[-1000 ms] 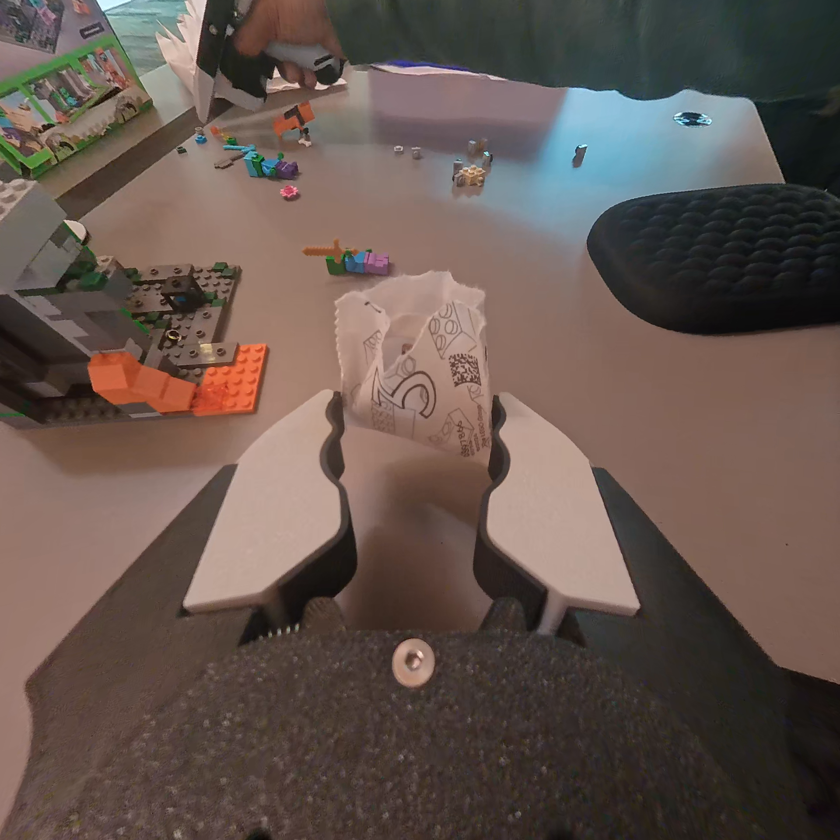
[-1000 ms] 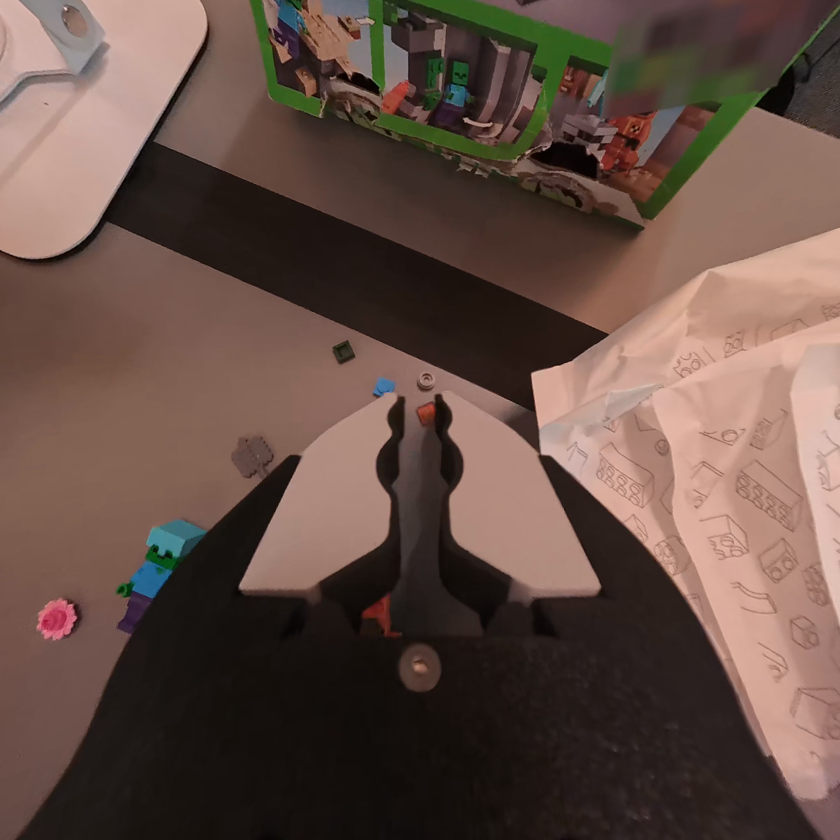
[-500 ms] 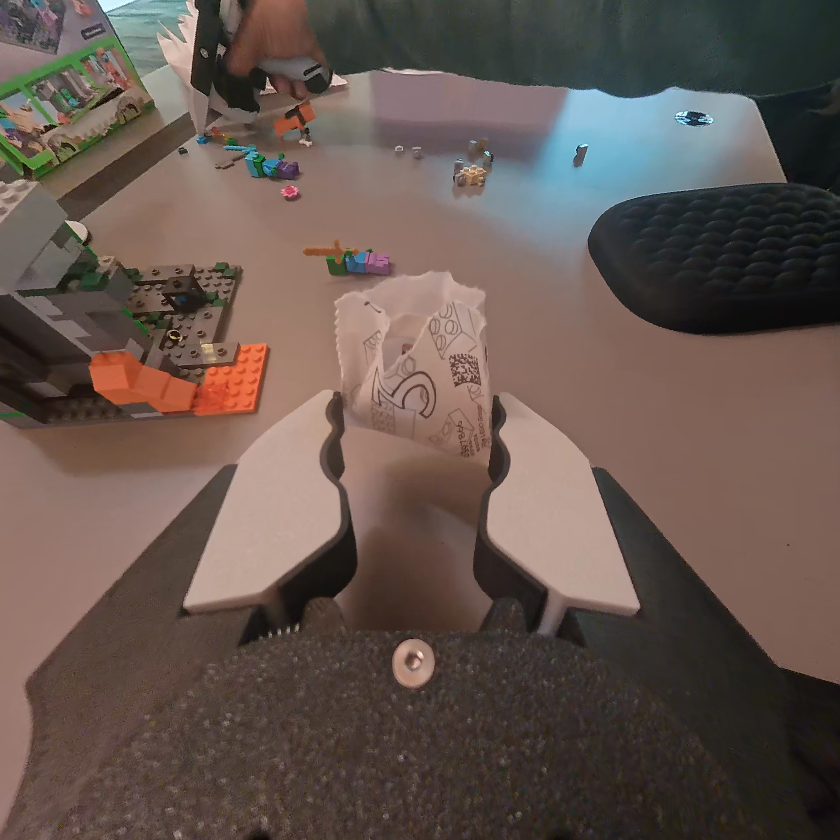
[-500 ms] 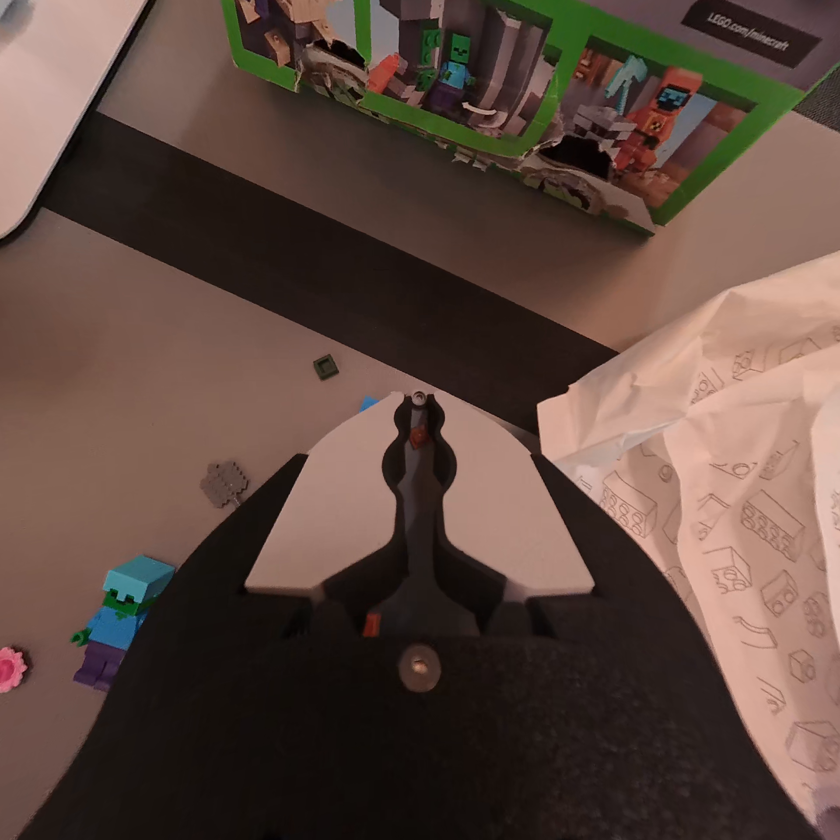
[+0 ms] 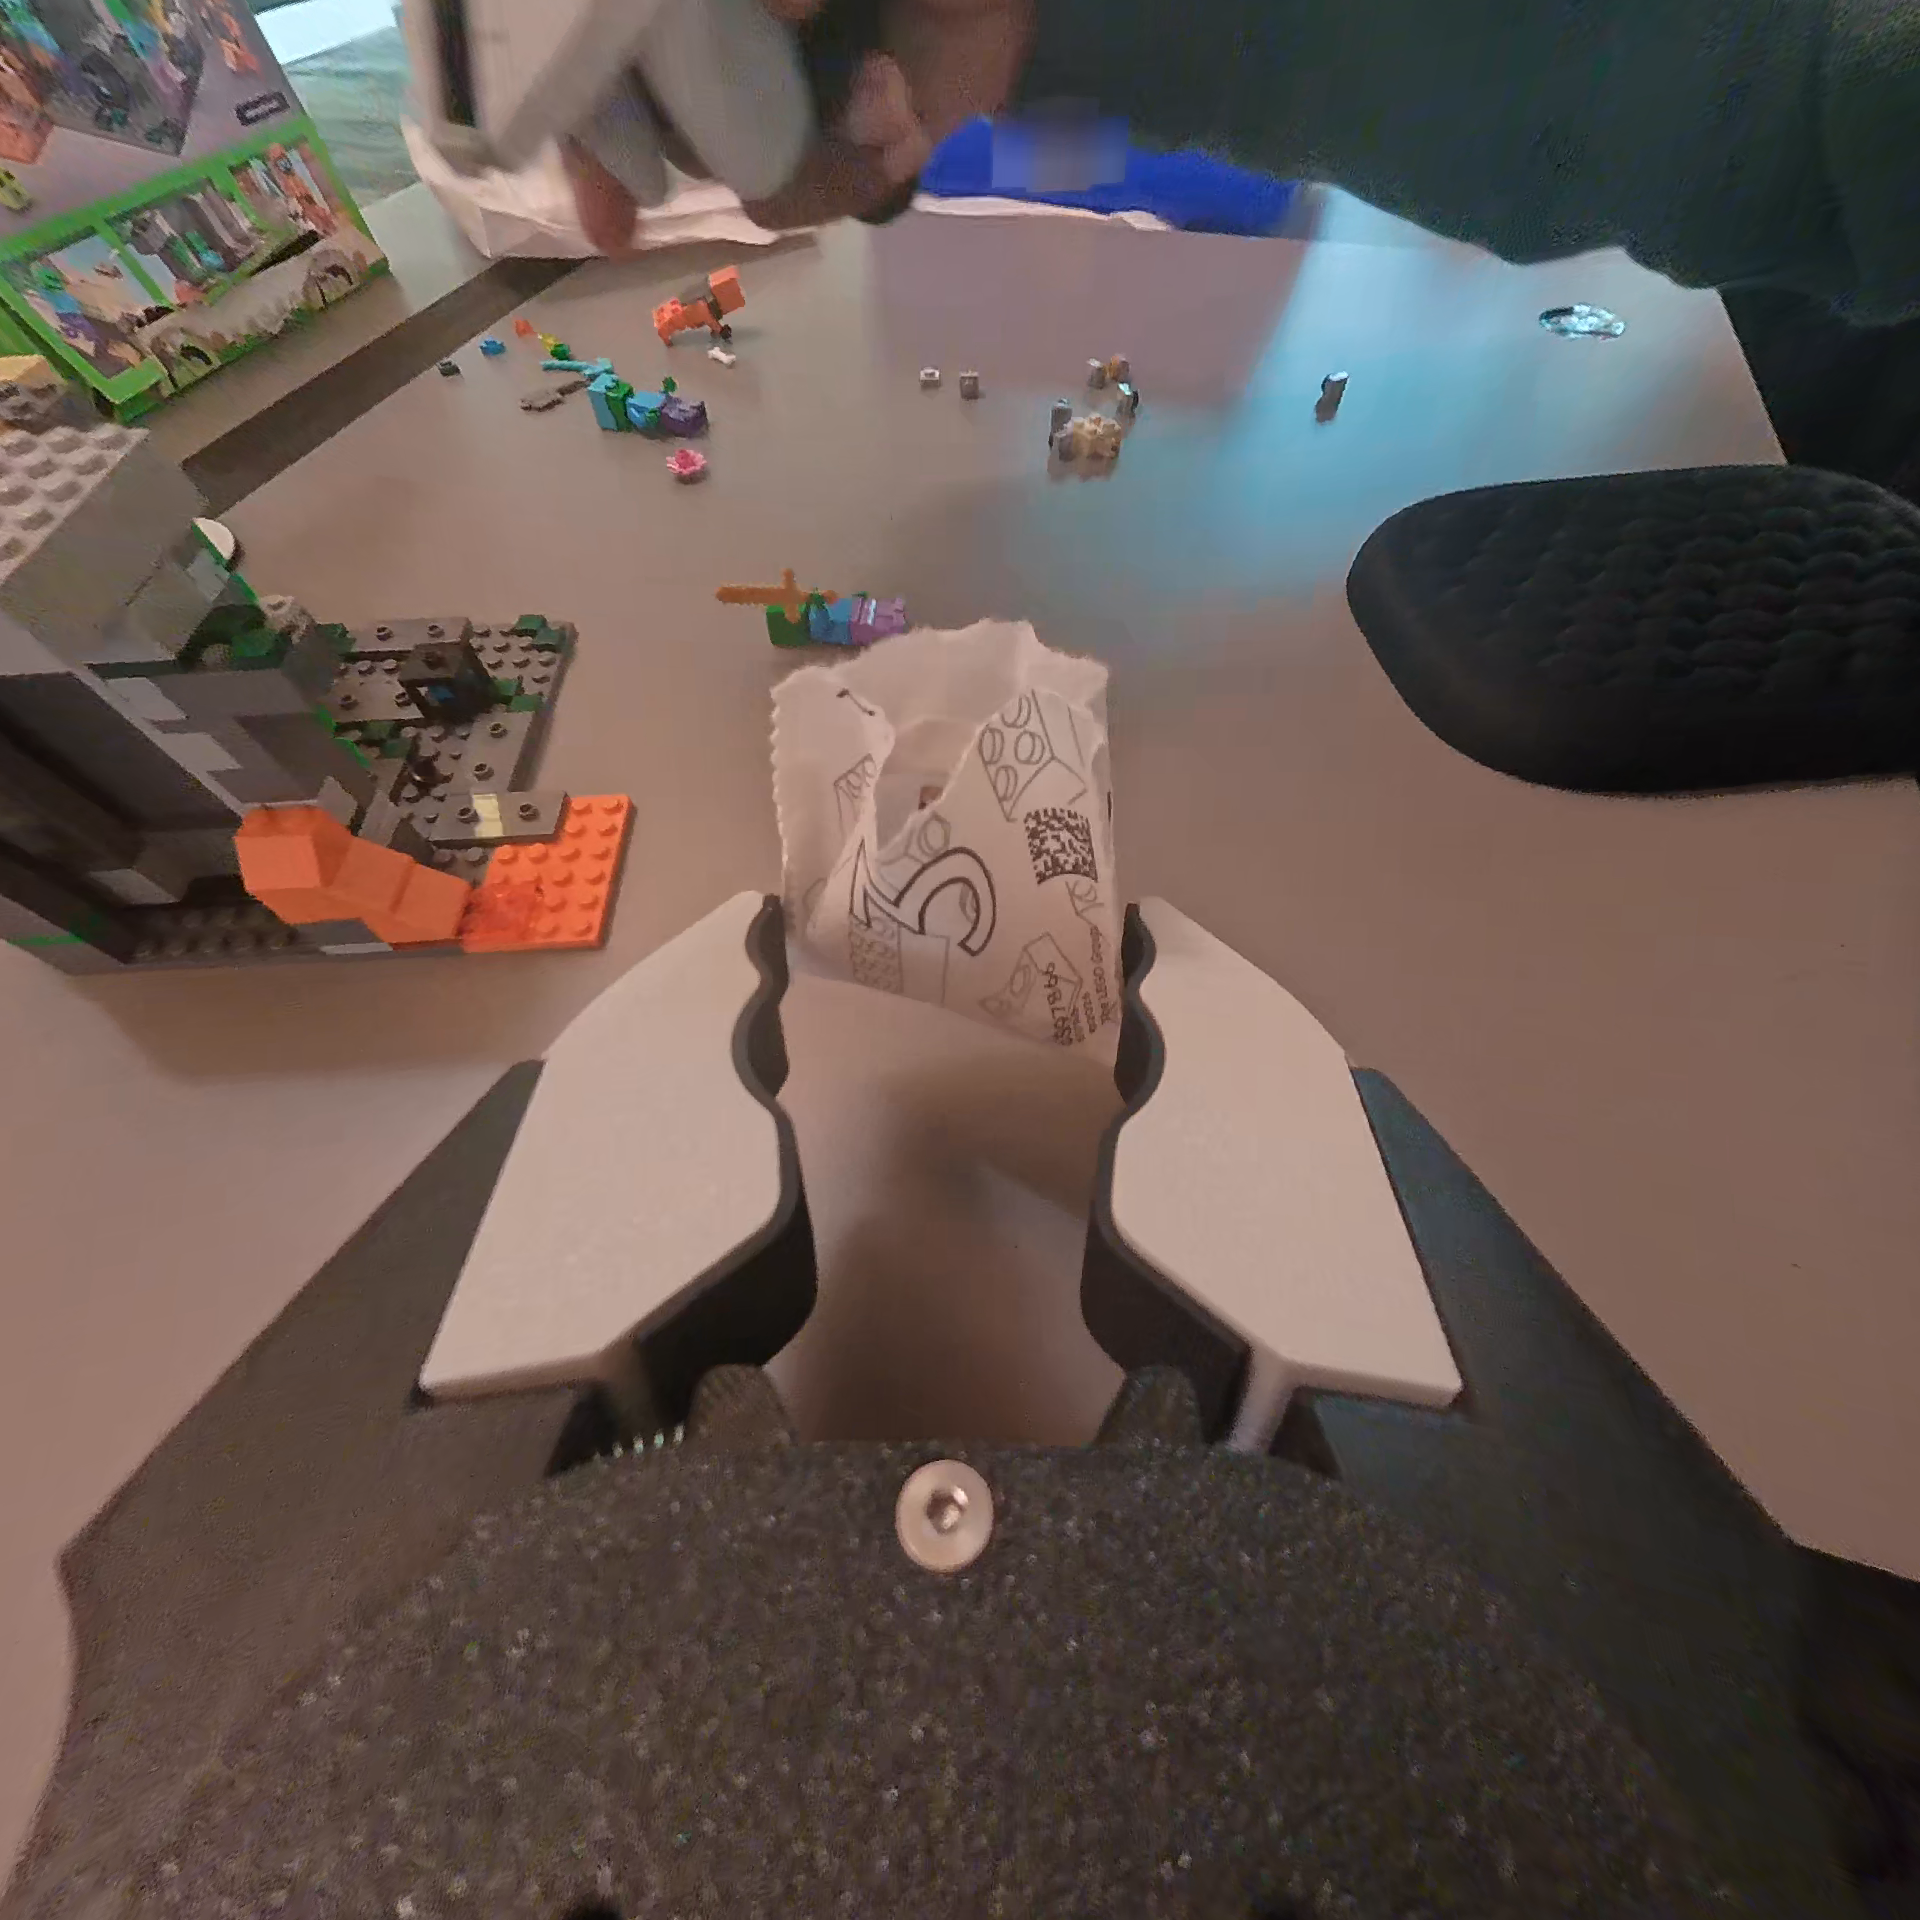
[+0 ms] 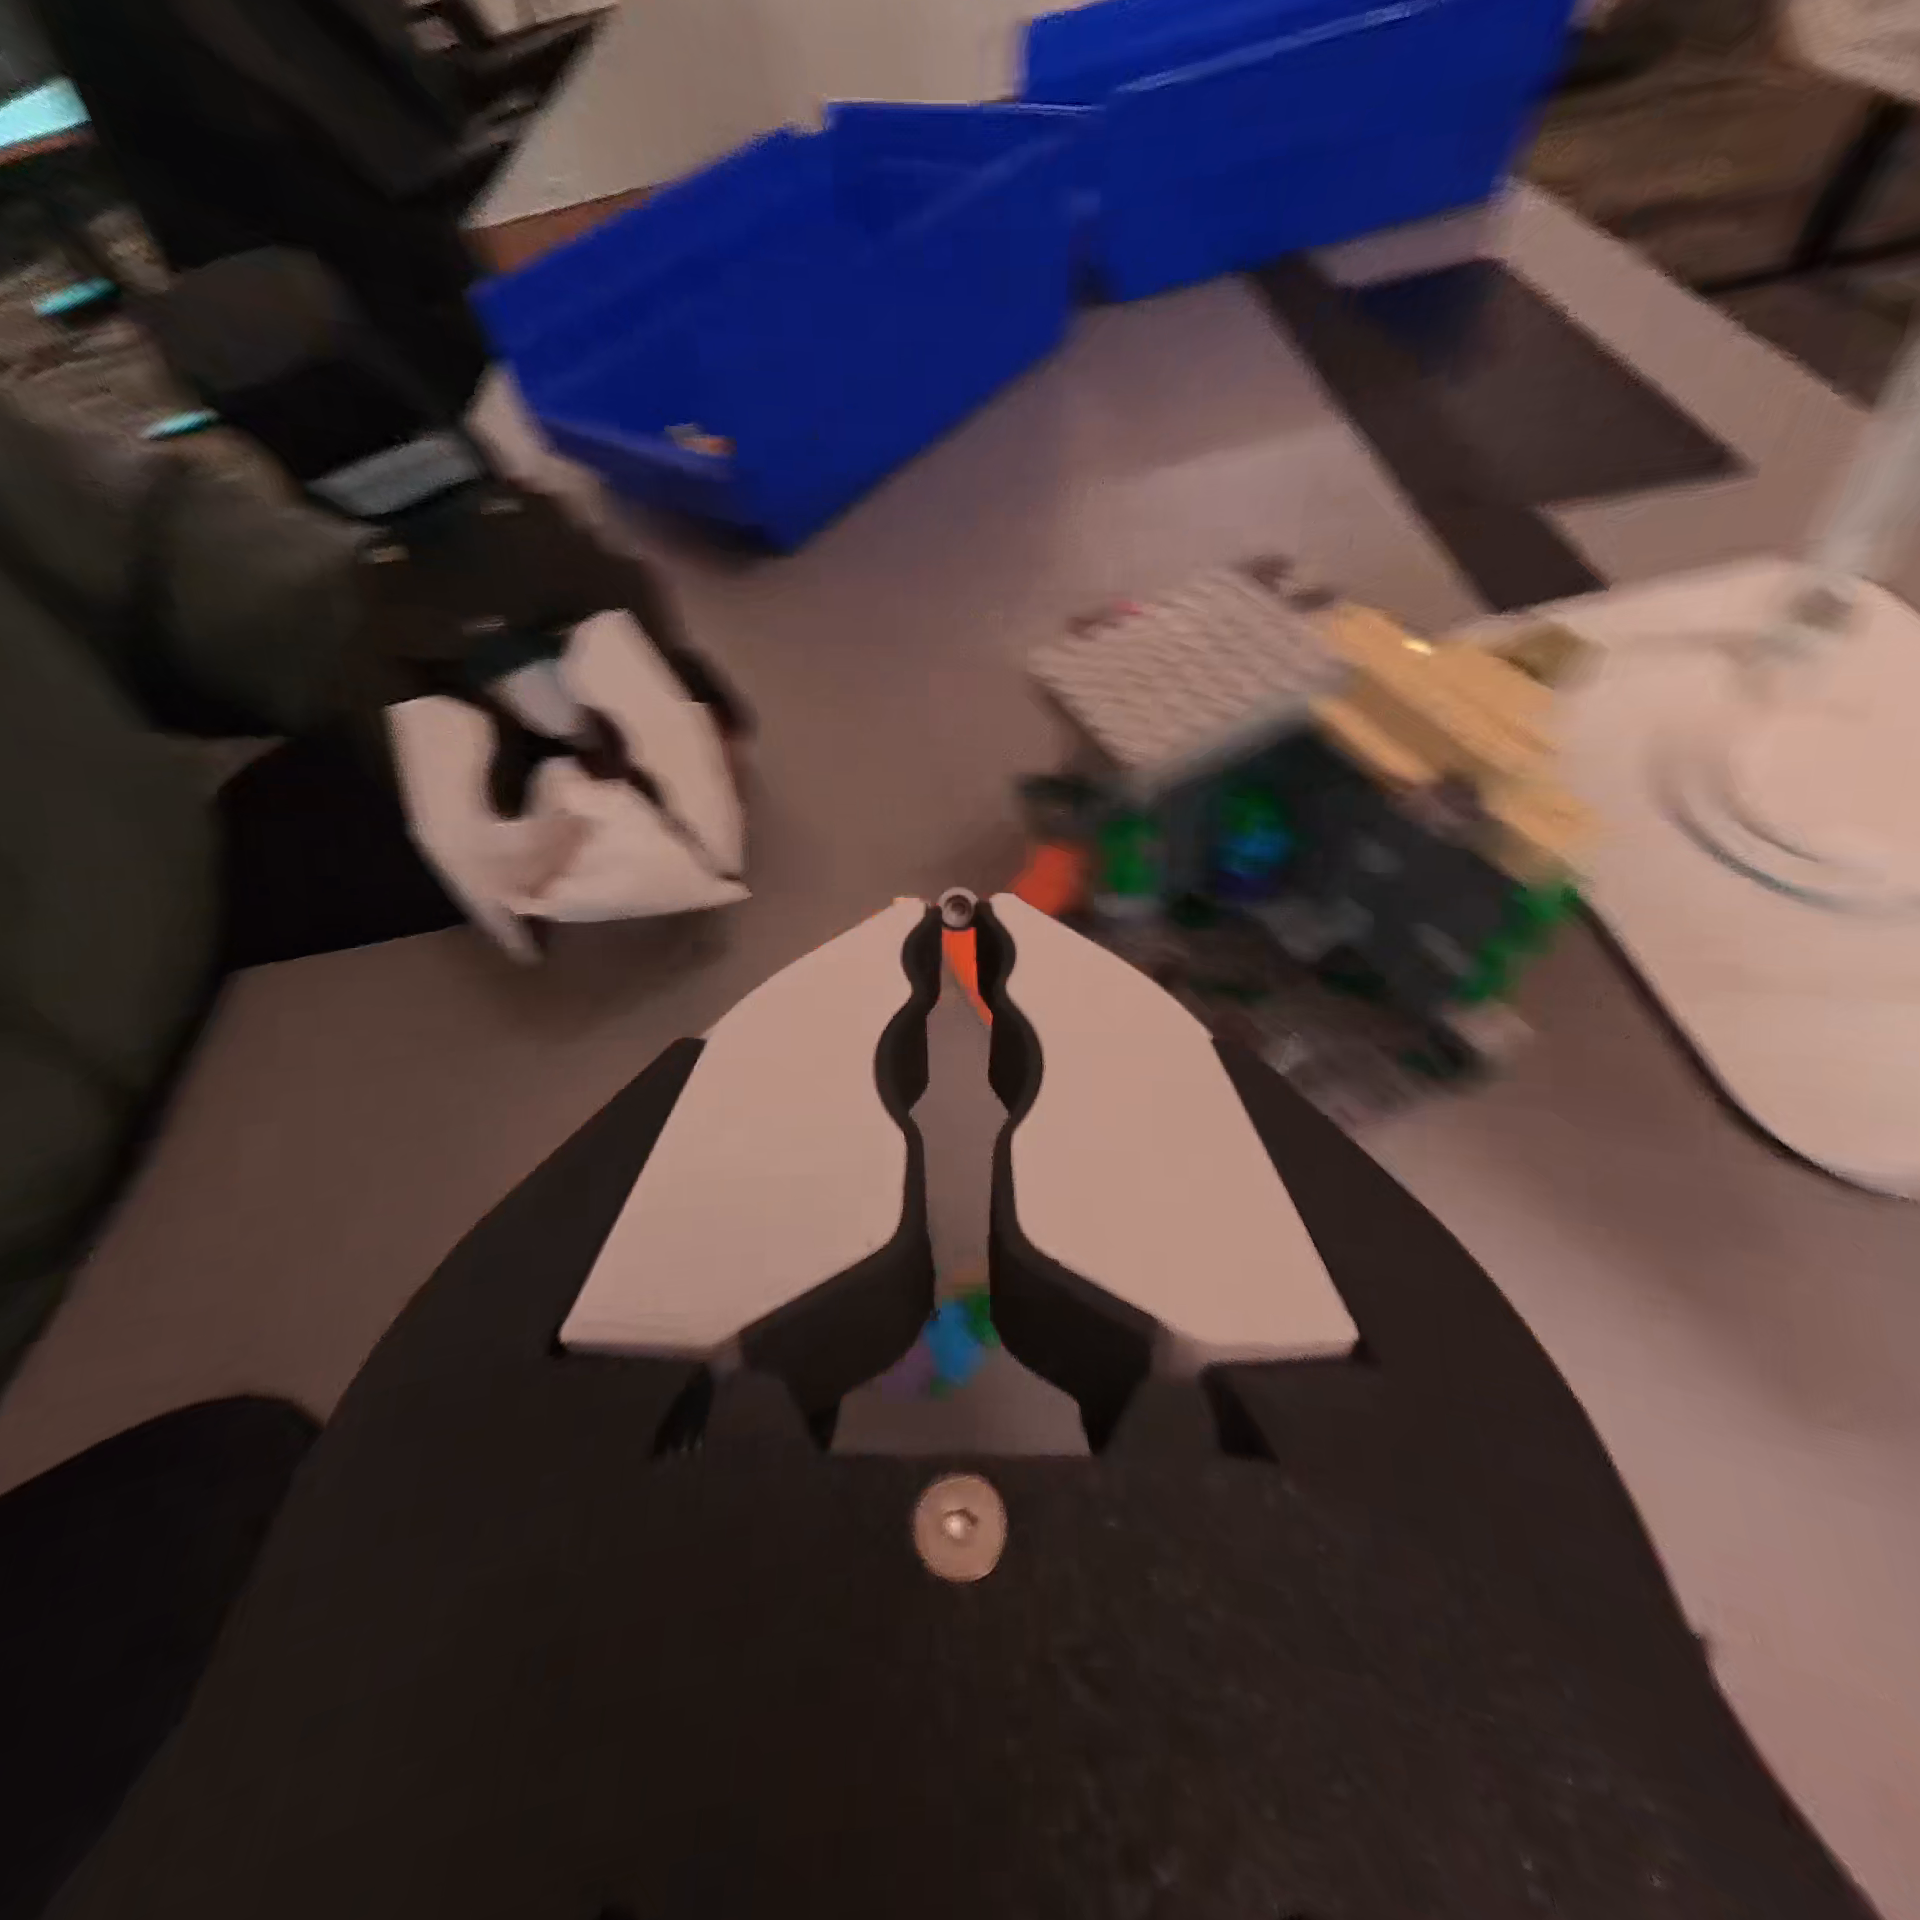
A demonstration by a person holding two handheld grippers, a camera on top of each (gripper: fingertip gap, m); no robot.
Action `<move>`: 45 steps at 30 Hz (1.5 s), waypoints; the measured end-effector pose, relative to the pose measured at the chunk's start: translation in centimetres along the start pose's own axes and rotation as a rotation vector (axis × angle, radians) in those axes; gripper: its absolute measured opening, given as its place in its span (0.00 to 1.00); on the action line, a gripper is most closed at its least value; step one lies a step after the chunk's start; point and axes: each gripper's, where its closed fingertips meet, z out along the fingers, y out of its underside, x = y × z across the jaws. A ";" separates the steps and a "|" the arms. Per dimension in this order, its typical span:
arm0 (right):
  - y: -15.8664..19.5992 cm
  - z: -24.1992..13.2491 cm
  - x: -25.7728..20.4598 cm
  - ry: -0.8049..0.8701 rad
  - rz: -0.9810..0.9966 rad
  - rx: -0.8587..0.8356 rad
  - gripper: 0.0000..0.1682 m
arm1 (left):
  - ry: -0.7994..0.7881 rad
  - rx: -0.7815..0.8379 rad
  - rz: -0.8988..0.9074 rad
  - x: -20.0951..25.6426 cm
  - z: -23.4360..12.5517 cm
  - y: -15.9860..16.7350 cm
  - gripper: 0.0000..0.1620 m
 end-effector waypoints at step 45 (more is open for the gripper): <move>14.9 -18.1 23.4 0.826 0.406 -0.225 0.11 | 0.003 0.051 0.003 0.0 -0.4 -0.6 0.38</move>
